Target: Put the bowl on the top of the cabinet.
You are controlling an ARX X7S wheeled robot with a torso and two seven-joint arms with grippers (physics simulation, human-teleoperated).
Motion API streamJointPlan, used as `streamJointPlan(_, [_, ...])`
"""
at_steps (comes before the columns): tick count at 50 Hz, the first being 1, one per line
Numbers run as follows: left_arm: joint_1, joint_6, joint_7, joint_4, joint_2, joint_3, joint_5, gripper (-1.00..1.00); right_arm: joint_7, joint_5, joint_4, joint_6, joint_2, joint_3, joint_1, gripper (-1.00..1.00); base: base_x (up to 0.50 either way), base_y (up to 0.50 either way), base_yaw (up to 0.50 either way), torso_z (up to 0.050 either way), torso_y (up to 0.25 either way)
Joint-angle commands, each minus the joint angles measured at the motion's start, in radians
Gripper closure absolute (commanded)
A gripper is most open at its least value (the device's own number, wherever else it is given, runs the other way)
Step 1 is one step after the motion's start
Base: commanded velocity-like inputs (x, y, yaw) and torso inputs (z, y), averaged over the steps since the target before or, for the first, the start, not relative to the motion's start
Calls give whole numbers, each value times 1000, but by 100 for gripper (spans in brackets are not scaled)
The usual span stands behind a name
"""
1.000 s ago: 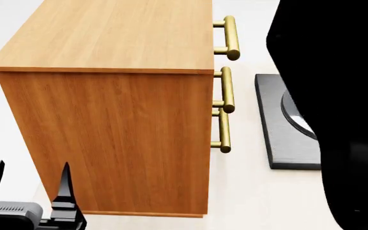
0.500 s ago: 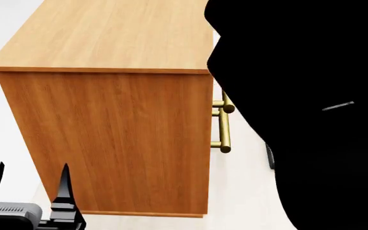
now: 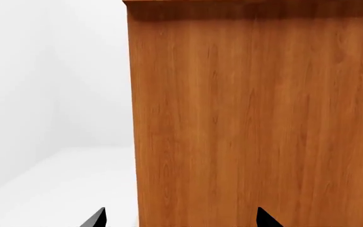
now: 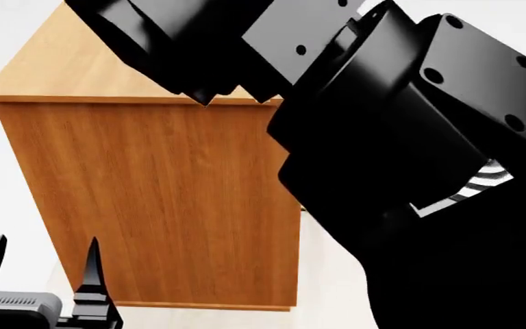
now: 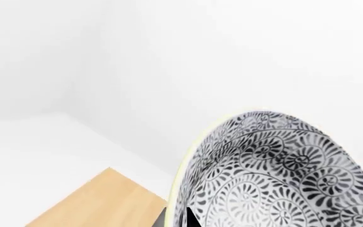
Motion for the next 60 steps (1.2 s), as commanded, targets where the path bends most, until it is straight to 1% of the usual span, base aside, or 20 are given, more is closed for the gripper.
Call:
streamJointPlan(1, [0,4,-2,-8,0,3,1,-100,37,1,-15,-30,3,-54,-45,100,0,0,0,0,0])
streamJointPlan(16, [0,-3,-8,3,-5,3,-2,-100,86,86,111,-89,-8,-96,-19,100,0,0,0,0,1])
streamJointPlan(27, [-2,-4,-10,5,-8,2,-7,-100,128,255,207,-176,-11,-175,28,100,0,0,0,0,1])
streamJointPlan(33, [-3,-3,-10,9,-10,3,-8,-100,125,295,213,-204,-8,-218,38,100,0,0,0,0,0])
streamJointPlan(42, [0,-2,-14,14,-11,1,-10,-100,131,316,200,-221,-2,-240,43,100,0,0,0,0,1])
streamJointPlan(43, [0,-2,-15,14,-12,1,-10,-100,134,317,197,-227,0,-238,43,-100,0,0,0,0,0])
streamJointPlan(55, [2,6,-14,5,-12,4,-10,-100,149,334,143,-239,19,-243,35,-100,0,0,0,0,0])
streamJointPlan(60, [1,6,-14,4,-11,6,-11,-100,166,344,87,-240,38,-240,22,-100,0,0,0,0,0])
